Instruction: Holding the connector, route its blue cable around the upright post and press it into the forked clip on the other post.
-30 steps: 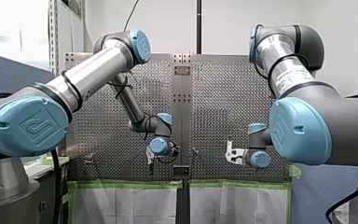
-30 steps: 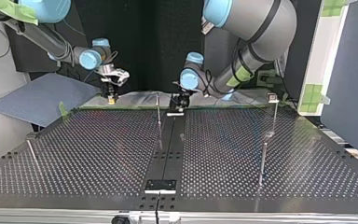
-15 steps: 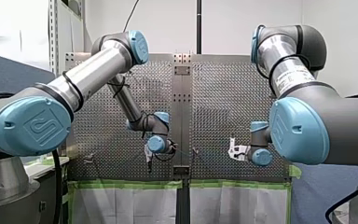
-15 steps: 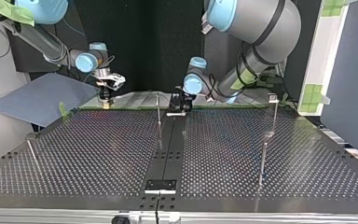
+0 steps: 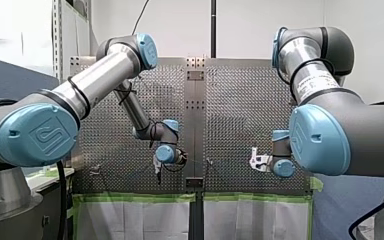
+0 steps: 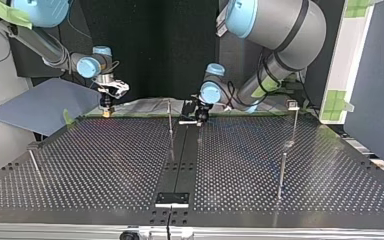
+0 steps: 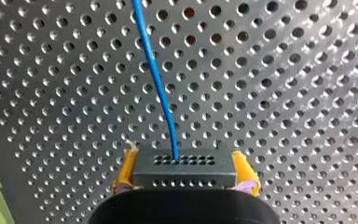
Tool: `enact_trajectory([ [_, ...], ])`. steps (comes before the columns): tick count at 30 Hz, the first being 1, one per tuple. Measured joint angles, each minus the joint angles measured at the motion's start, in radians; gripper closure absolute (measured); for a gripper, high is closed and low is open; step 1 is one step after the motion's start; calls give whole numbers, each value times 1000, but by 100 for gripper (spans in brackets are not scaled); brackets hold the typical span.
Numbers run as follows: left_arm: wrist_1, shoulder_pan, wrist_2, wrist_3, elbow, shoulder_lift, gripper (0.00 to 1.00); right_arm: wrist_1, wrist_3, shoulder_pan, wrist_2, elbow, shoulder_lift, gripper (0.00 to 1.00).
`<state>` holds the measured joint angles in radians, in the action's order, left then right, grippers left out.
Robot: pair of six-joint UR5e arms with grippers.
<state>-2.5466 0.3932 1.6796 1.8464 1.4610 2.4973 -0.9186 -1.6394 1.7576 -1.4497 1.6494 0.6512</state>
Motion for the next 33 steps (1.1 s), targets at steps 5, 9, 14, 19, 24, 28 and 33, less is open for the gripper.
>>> enact_trajectory([
  [5, 0, -6, -6, 8, 0, 0, 92, -2, -1, -3, -3, 0, 0, 100],
  [9, -3, -9, -7, 9, 0, 0, 82, -1, -1, -3, -2, 0, 0, 100],
  [14, -18, -8, -8, 2, 0, -1, 37, 3, -1, -3, -1, 1, 0, 100],
  [19, -50, 0, -10, -28, 1, -2, 26, 14, -1, -3, 1, 0, 0, 100],
  [24, -99, 10, -43, -77, 1, -2, 0, 22, -1, -3, 1, 1, 0, 100],
  [28, -133, 27, -76, -112, 4, -2, 0, 28, -1, -3, 1, 1, -1, 100],
  [33, -172, 50, -116, -151, 17, -3, 0, 34, -1, -3, 2, 1, -2, 100],
])
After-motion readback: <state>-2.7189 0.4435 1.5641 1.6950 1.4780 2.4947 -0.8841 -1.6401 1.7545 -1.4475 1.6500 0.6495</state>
